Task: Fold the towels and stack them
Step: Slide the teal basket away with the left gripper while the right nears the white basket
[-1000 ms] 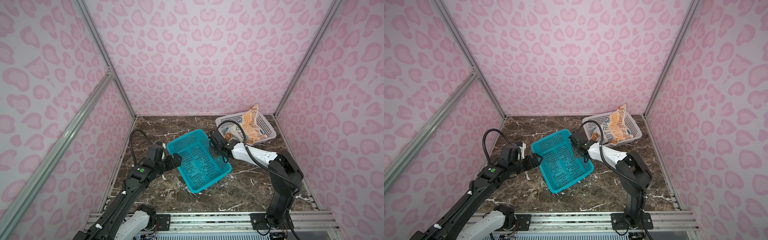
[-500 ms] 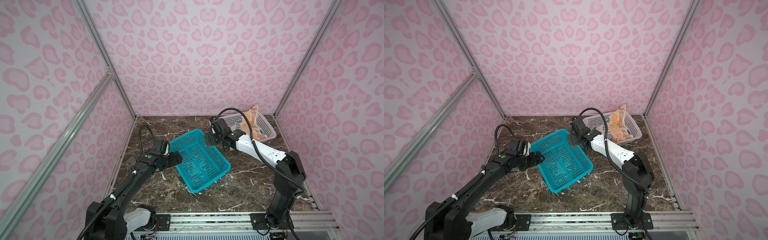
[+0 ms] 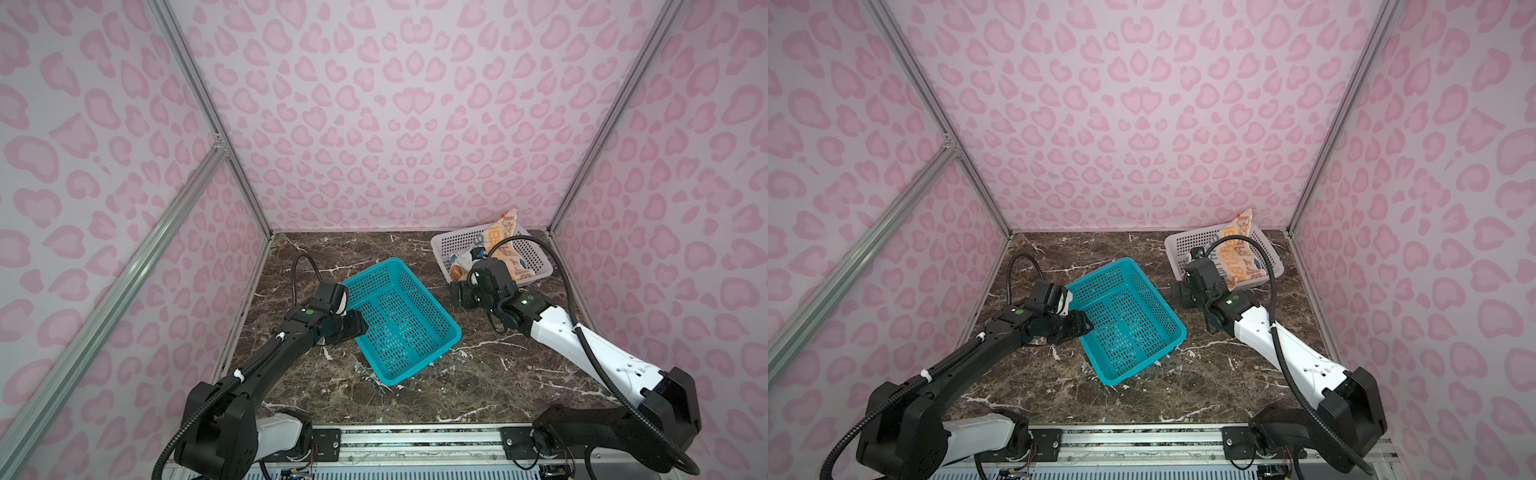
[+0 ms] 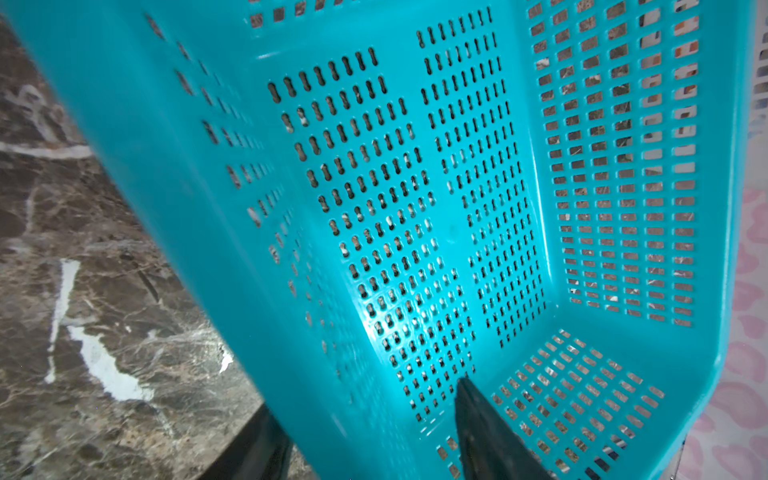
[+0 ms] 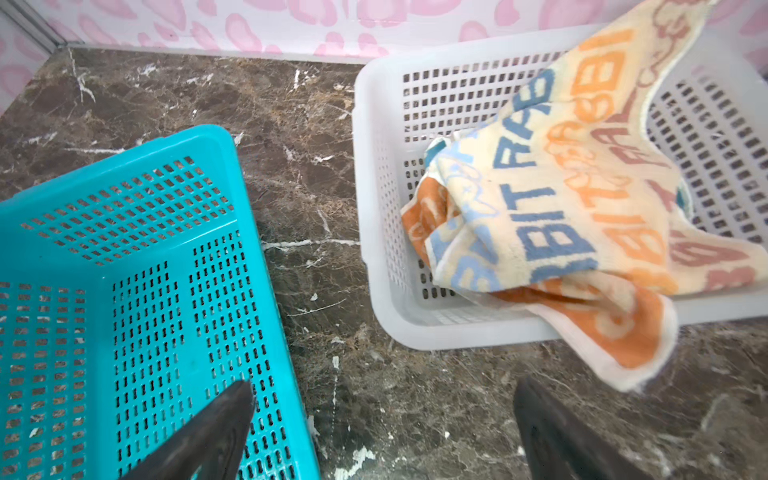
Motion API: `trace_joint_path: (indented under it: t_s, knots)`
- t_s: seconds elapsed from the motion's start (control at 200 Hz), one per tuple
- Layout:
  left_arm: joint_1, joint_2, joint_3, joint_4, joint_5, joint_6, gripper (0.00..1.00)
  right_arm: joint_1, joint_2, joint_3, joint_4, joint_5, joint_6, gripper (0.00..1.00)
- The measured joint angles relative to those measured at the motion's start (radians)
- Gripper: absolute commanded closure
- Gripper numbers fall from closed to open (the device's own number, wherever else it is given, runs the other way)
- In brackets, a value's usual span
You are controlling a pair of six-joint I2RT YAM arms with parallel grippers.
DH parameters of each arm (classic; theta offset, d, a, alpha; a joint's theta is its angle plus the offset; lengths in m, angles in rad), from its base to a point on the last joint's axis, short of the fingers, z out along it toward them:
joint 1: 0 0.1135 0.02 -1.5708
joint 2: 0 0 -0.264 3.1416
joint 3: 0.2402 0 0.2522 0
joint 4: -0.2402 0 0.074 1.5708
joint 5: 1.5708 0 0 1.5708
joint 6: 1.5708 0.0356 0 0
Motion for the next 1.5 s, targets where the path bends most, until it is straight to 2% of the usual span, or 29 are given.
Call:
trace_joint_path:
  t_s: [0.215,0.4,0.51,0.615,0.865,0.965,1.025,1.195,1.32,1.5]
  knots:
    - [-0.014,-0.011,-0.016,0.021,0.011,-0.004,0.47,-0.039,-0.065,-0.058,0.011,-0.009,0.013,0.0]
    - [-0.019,-0.003,-0.035,0.044,0.014,-0.008,0.53,-0.046,-0.07,-0.065,0.012,-0.014,0.013,0.0]
    - [-0.02,0.001,-0.043,0.046,0.016,-0.015,0.58,-0.047,-0.07,-0.075,0.022,-0.023,0.024,0.0]
    - [-0.02,0.001,-0.043,0.047,0.018,-0.023,0.7,-0.047,-0.069,-0.086,0.033,-0.029,0.026,0.0]
    - [-0.021,0.002,-0.053,0.074,0.023,-0.049,0.8,-0.047,-0.064,-0.089,0.042,-0.057,0.035,0.0]
    - [-0.021,0.001,-0.059,0.092,0.037,-0.063,0.87,-0.047,-0.062,-0.089,0.046,-0.06,0.035,0.0]
    - [-0.021,-0.003,-0.062,0.094,0.045,-0.054,0.96,-0.047,-0.059,-0.089,0.052,-0.061,0.035,0.0]
    - [-0.019,-0.019,-0.053,0.084,0.035,-0.079,0.96,-0.046,-0.044,-0.089,0.057,-0.088,0.039,0.0]
    - [0.028,-0.033,-0.023,0.078,0.006,-0.126,0.97,-0.043,-0.023,-0.081,0.058,-0.104,0.041,0.0]
    - [0.173,-0.072,0.002,0.081,-0.064,-0.246,0.97,-0.018,0.01,-0.058,0.064,-0.116,0.049,0.0]
